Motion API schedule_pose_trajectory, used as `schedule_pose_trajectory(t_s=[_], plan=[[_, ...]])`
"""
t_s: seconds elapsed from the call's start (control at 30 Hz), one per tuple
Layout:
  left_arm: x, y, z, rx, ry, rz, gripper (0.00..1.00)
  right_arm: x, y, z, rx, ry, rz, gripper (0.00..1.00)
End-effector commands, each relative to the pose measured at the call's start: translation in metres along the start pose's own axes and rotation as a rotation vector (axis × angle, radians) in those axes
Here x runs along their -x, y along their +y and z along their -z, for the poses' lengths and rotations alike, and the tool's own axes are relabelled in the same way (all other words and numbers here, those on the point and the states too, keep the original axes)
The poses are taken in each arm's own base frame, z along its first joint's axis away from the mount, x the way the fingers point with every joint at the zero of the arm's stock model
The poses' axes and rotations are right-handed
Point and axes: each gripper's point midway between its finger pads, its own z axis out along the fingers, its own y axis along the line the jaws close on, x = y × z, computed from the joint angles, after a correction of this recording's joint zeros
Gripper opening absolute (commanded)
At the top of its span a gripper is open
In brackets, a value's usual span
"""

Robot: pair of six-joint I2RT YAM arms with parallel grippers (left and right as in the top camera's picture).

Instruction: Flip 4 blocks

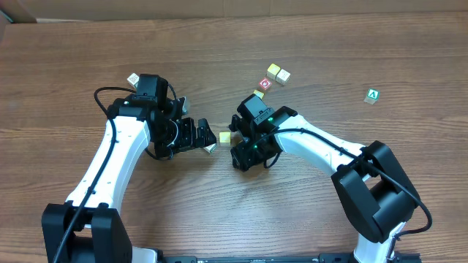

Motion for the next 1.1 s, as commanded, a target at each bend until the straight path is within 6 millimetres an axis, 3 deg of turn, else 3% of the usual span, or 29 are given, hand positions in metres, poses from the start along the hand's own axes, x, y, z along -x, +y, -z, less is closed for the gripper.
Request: schedule_pose_trajectory(t_s=[0.0, 0.2, 0.57, 0.73, 0.9, 1.07], plan=[[0.006, -0.002, 0.003, -0.003, -0.016, 0.002, 1.00, 0.004, 0.003, -0.001, 0.003, -0.016, 0.000, 0.54], [0.006, -0.002, 0.003, -0.003, -0.015, 0.002, 1.00, 0.003, 0.001, -0.003, -0.001, -0.010, -0.027, 0.43], [0.007, -0.002, 0.003, -0.004, -0.018, 0.000, 1.00, -0.001, -0.010, -0.016, -0.039, 0.015, -0.128, 0.41], [0.007, -0.003, 0.003, -0.004, -0.019, -0.001, 1.00, -0.004, -0.011, -0.016, -0.042, 0.025, -0.172, 0.22], [0.007, -0.003, 0.003, -0.005, -0.019, -0.003, 1.00, -0.007, -0.008, -0.006, -0.045, 0.030, -0.222, 0.05], [0.007, -0.003, 0.003, -0.005, -0.018, -0.002, 1.00, -0.008, 0.003, 0.022, -0.040, 0.008, -0.246, 0.04]])
